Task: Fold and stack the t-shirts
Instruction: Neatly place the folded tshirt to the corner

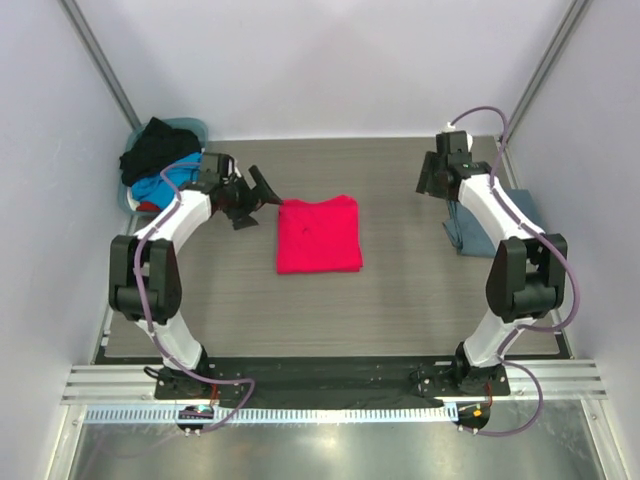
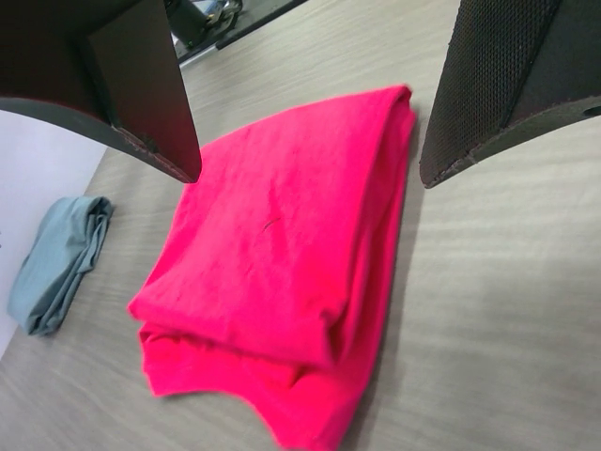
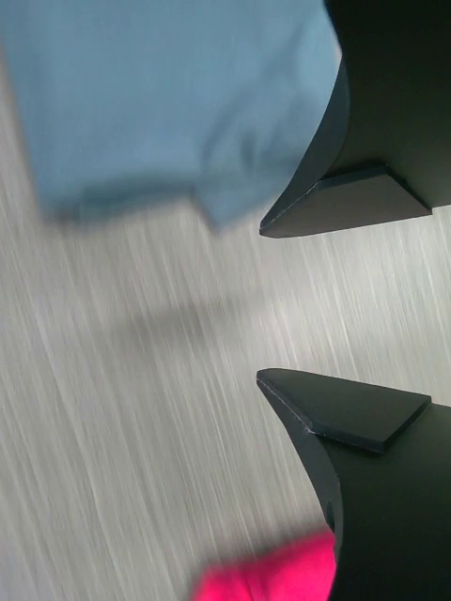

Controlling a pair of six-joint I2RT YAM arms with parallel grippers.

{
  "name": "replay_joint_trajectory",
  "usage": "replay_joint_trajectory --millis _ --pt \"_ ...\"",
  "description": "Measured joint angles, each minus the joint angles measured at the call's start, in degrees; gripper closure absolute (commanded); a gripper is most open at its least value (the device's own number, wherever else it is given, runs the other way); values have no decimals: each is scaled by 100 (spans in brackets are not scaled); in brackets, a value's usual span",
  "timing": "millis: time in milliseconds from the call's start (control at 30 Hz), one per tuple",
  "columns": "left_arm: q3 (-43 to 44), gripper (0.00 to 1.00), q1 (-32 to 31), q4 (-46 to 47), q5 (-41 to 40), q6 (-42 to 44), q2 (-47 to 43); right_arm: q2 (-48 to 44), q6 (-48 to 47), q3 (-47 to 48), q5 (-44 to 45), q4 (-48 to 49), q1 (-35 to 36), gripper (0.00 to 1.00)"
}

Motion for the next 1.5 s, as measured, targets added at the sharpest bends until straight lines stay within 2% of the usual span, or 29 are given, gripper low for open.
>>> replay_joint_trajectory --millis 67,167,333,467,567,667,933,1000,1067,1200,1367,1500 --pt "-304 0 0 46 -57 -2 -251 -20 -238 -26 671 -170 -42 34" --pt "-492 0 0 157 -76 -4 -374 286 -516 125 1517 -516 -44 44" --pt "-651 0 0 273 -74 -57 -452 1228 -756 557 2277 -920 -114 48" --pt "-721 1 0 286 -70 -94 -544 1725 -885 673 2527 -1126 -168 48" --pt "-793 2 2 334 -68 -103 -619 2033 -973 846 2708 -1207 -190 53" --pt "-898 2 0 374 -66 -105 -671 2249 -1008 1027 2809 -1215 -203 53" --pt "-1084 2 0 382 -61 -103 -682 2520 -1010 1233 2841 -1213 -203 47" --pt "-1086 2 0 385 -61 -103 -682 2605 -1012 1244 2837 -1213 -203 59" --pt "-1086 2 0 387 -61 -101 -682 2662 -1010 1268 2835 -1211 -203 80" --pt "-1086 1 0 382 -61 -90 -682 2695 -955 1281 2719 -1215 -203 97" --pt "-1086 0 0 382 -68 -76 -680 2643 -804 1244 2575 -1220 -153 99" --pt "-1113 0 20 417 -153 -107 -680 2417 -660 1027 2385 -1248 151 99"
